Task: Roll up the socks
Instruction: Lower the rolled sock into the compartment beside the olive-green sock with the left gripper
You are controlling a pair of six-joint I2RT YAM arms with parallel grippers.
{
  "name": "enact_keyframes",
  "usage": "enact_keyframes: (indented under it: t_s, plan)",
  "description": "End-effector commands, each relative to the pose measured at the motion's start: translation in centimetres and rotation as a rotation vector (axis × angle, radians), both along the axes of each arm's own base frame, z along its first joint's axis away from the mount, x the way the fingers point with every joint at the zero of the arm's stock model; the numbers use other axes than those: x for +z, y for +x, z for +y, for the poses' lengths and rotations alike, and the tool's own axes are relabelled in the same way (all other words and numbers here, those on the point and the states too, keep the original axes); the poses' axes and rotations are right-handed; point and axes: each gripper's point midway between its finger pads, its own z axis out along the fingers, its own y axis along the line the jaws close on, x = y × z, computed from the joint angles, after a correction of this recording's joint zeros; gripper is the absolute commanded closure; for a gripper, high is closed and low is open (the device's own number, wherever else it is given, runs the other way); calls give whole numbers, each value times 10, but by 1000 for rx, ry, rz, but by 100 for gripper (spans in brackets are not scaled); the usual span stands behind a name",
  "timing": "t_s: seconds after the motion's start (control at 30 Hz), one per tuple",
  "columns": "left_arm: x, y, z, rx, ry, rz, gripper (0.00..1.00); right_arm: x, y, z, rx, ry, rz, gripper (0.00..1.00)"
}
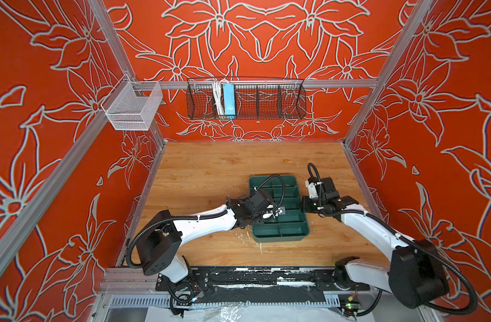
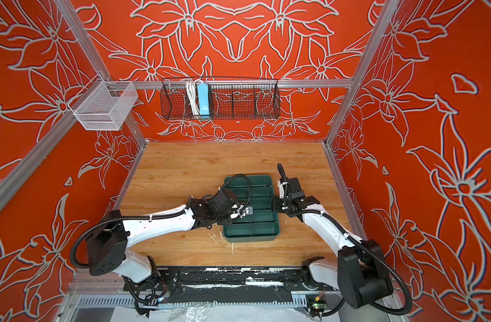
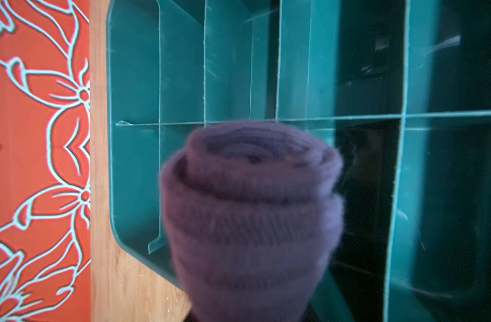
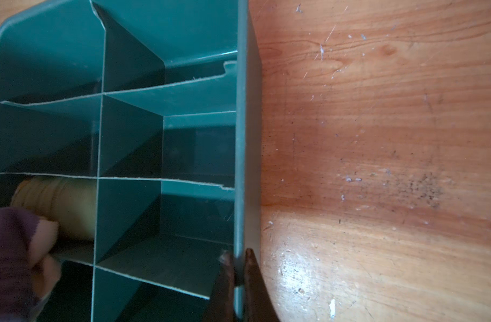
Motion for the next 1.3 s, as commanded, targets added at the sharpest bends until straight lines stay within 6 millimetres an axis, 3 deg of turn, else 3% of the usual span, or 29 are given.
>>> enact_keyframes:
  t_s: [0.0,0.27,0.53,0.83,0.93,1.07,1.27]
  plan:
    - [-17,-30,1,-39,42,99,100,-3,3,-7,-51,-13,-6,100]
    - [-50,-39,0,12,67,176,100,-2,1,-9,-68,-8,-20,100]
    - [-59,-36,-14,91,83,190,100,-4,0,-8,-72,2,-20,100]
    - [-47,-77,-6,50,91,258,100,-6,2,-25,-154,-61,-26,100]
    - [-57,-83,2,54,116,286,100,-6,2,-24,-152,-54,-32,100]
    - [-72,-82,5,46,160,289,100,-4,1,-28,-162,-74,-32,100]
    - [-84,-64,4,100,170,319,100,-2,2,-25,-131,-79,-32,100]
